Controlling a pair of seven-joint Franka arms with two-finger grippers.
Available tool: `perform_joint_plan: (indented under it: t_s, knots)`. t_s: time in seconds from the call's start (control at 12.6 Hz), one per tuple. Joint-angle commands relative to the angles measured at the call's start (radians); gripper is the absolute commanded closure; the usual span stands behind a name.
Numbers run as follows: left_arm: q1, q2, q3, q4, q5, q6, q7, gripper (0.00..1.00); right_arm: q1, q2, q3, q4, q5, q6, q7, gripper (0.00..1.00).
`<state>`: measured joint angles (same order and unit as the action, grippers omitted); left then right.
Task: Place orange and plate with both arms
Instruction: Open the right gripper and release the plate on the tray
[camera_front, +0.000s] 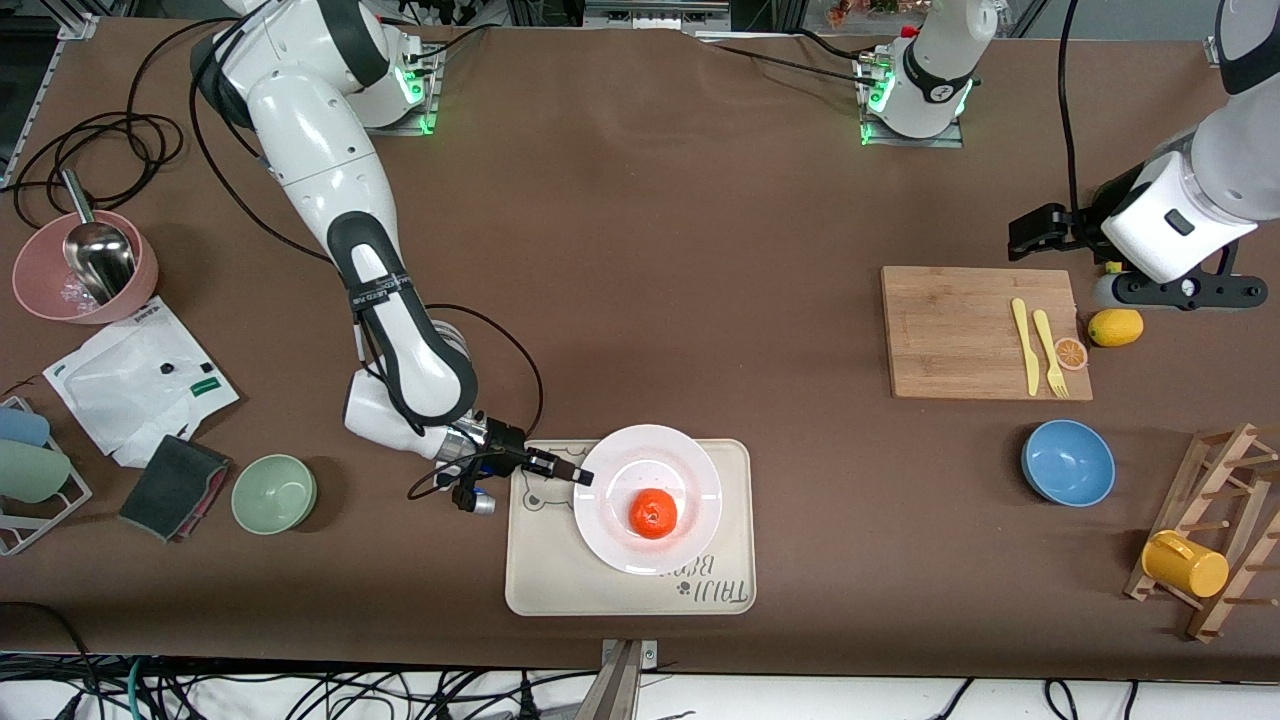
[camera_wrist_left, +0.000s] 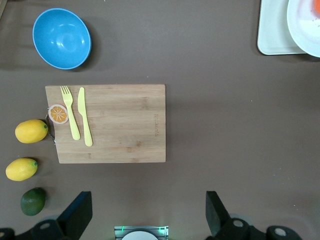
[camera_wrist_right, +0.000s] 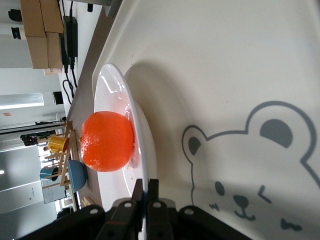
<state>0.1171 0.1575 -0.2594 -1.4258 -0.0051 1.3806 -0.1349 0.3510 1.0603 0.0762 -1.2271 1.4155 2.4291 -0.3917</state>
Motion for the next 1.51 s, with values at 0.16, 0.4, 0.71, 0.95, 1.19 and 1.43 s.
perform_joint_plan:
  t_s: [0.16, 0.4, 0.71, 0.95, 1.19, 1.43]
  knots:
    - [-0.004, 0.01, 0.003, 0.033, 0.016, -0.026, -0.005, 0.0, 0.006, 0.02, -0.007, 0.049, -0.023, 0.007, 0.016, 0.78]
    - [-0.001, 0.01, 0.003, 0.031, 0.016, -0.023, -0.003, 0.0, -0.001, 0.014, -0.007, 0.048, -0.079, 0.004, 0.02, 0.7]
    - [0.003, 0.01, 0.003, 0.031, 0.014, -0.023, -0.003, 0.0, -0.004, -0.011, -0.006, 0.006, -0.122, 0.001, 0.024, 0.66]
    - [0.006, 0.01, 0.003, 0.03, 0.011, -0.026, -0.003, 0.0, -0.015, -0.075, -0.003, -0.087, -0.142, -0.001, 0.019, 0.66]
    - [0.006, 0.01, 0.003, 0.031, 0.008, -0.026, -0.003, 0.0, -0.021, -0.15, -0.003, -0.188, -0.185, 0.001, 0.025, 0.64]
    - [0.006, 0.01, 0.005, 0.03, 0.008, -0.026, -0.002, 0.0, -0.033, -0.23, -0.001, -0.28, -0.231, -0.001, 0.024, 0.64]
